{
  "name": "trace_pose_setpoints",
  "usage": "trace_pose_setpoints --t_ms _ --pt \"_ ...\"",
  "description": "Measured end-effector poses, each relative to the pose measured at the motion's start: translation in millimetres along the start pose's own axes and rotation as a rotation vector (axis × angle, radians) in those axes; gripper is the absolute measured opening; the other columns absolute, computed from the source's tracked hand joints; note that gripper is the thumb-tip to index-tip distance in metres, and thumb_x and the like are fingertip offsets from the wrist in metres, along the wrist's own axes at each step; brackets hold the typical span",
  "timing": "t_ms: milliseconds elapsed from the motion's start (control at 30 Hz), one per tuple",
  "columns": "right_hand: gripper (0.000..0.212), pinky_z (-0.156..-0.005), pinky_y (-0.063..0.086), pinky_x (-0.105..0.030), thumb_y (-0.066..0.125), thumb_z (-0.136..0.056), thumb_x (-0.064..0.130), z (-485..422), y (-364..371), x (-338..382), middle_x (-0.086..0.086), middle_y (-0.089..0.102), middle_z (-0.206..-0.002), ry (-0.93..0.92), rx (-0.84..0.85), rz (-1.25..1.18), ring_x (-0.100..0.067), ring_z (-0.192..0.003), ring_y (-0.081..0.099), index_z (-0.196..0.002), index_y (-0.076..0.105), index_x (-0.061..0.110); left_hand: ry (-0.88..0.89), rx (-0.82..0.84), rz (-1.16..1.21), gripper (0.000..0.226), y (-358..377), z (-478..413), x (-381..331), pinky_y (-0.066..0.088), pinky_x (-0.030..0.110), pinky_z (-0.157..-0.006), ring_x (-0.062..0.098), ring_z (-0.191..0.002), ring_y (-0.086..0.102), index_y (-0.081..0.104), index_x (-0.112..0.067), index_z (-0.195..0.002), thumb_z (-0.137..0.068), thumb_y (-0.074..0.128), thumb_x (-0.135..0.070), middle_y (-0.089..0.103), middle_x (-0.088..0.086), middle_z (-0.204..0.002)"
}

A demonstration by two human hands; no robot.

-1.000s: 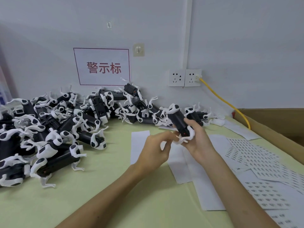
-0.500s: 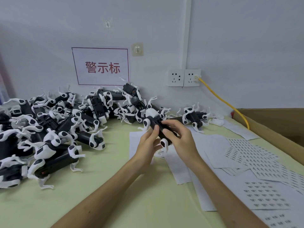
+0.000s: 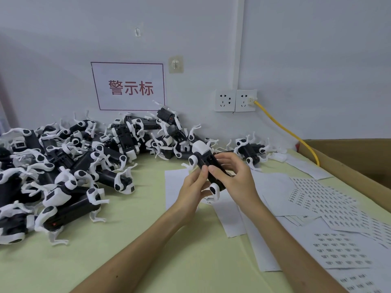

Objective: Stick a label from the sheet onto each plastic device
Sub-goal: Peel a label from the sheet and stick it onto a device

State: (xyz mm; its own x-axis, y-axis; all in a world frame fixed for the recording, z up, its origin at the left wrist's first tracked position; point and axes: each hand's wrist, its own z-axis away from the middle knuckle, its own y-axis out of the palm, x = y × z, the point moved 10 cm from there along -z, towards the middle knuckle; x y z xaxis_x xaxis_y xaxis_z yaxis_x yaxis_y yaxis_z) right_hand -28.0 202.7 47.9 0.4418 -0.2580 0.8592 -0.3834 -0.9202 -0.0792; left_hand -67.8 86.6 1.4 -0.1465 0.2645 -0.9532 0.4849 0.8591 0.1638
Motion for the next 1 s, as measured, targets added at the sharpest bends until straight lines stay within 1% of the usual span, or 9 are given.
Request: trace_pose_setpoints --t_ms 133,267,467,600,700,767,833,900,1000 --pt "0.021 -0.085 0.051 -0.019 0.078 -0.085 0.023 0.6 -1.1 0.5 0.015 0.070 -0.098 -0.010 -0.029 0.010 0.000 -0.095 0.064 -0.103 0.067 0.027 0.032 0.022 -0.067 0.050 0.1 -1.0 -2.4 0.056 0.029 -0.080 0.025 -0.096 0.071 0.064 -0.012 -0.123 -0.095 0.049 -0.049 0.075 0.011 -0.105" --pt "0.017 -0.074 0.047 -0.009 0.079 -0.085 0.026 -1.5 -7.4 -1.5 0.021 0.068 -0.086 0.014 -0.078 -0.017 0.004 -0.083 0.063 -0.096 0.066 0.022 0.054 0.050 -0.182 0.030 5.2 0.3 0.7 0.055 0.025 -0.077 0.022 -0.095 0.072 0.063 -0.012 -0.117 -0.107 0.044 -0.034 0.076 0.005 -0.101" --pt "0.015 -0.072 0.049 -0.020 0.072 -0.090 0.024 -0.8 -5.5 -12.6 0.006 0.066 -0.085 0.172 -0.050 -0.184 -0.005 -0.079 0.062 -0.095 0.065 0.012 0.084 0.083 -0.272 0.020 8.5 4.7 -10.3 0.054 0.021 -0.074 0.003 -0.083 0.069 0.062 -0.026 -0.112 -0.110 0.042 -0.024 0.074 -0.017 -0.089" --pt "0.011 -0.073 0.046 -0.029 0.062 -0.097 0.018 -0.3 -5.9 -13.0 -0.003 0.064 -0.086 0.243 -0.012 -0.322 -0.014 -0.083 0.061 -0.087 0.065 0.014 0.047 0.113 -0.233 0.025 8.2 3.8 -10.2 0.055 0.025 -0.077 0.015 -0.092 0.070 0.065 -0.020 -0.122 -0.107 0.049 -0.030 0.077 -0.003 -0.104" --pt "0.012 -0.083 0.051 -0.034 0.059 -0.098 0.008 -0.6 -4.2 -6.0 -0.004 0.070 -0.095 0.174 0.008 -0.257 -0.016 -0.092 0.064 -0.100 0.070 0.010 -0.019 0.071 -0.075 0.049 0.9 1.0 -10.4 0.053 0.028 -0.082 0.026 -0.108 0.069 0.064 -0.009 -0.128 -0.096 0.053 -0.044 0.073 0.012 -0.121" --pt "0.018 -0.082 0.052 -0.029 0.057 -0.098 0.006 0.8 2.5 -1.6 -0.004 0.072 -0.104 0.133 0.053 -0.190 -0.014 -0.094 0.065 -0.106 0.072 0.013 -0.035 0.026 0.010 0.058 -9.8 -2.3 -13.3 0.053 0.031 -0.088 0.028 -0.113 0.068 0.063 -0.005 -0.131 -0.094 0.049 -0.048 0.072 0.015 -0.124" --pt "0.020 -0.073 0.052 -0.019 0.058 -0.098 0.010 2.8 11.2 -2.8 0.005 0.072 -0.105 0.131 0.108 -0.132 -0.005 -0.089 0.064 -0.107 0.071 0.022 -0.052 -0.020 0.081 0.060 -23.8 -5.6 -14.2 0.050 0.038 -0.101 0.030 -0.119 0.066 0.063 -0.005 -0.131 -0.095 0.046 -0.050 0.069 0.016 -0.128" --pt "0.022 -0.070 0.049 -0.016 0.058 -0.098 0.013 4.1 16.3 -9.2 0.008 0.069 -0.104 0.150 0.129 -0.059 -0.003 -0.087 0.063 -0.110 0.070 0.028 -0.069 -0.060 0.150 0.056 -36.7 -7.5 -15.1 0.049 0.037 -0.102 0.025 -0.114 0.069 0.073 -0.012 -0.120 -0.093 0.048 -0.054 0.071 0.014 -0.127" --pt "0.025 -0.073 0.046 -0.016 0.063 -0.094 0.012 7.2 21.8 -20.3 0.003 0.067 -0.106 0.159 0.187 0.119 -0.009 -0.088 0.063 -0.111 0.068 0.030 -0.041 -0.166 0.278 0.042 -59.2 -10.2 -20.3 0.052 0.029 -0.083 0.016 -0.083 0.071 0.084 -0.023 -0.086 -0.084 0.058 -0.055 0.077 0.005 -0.098"
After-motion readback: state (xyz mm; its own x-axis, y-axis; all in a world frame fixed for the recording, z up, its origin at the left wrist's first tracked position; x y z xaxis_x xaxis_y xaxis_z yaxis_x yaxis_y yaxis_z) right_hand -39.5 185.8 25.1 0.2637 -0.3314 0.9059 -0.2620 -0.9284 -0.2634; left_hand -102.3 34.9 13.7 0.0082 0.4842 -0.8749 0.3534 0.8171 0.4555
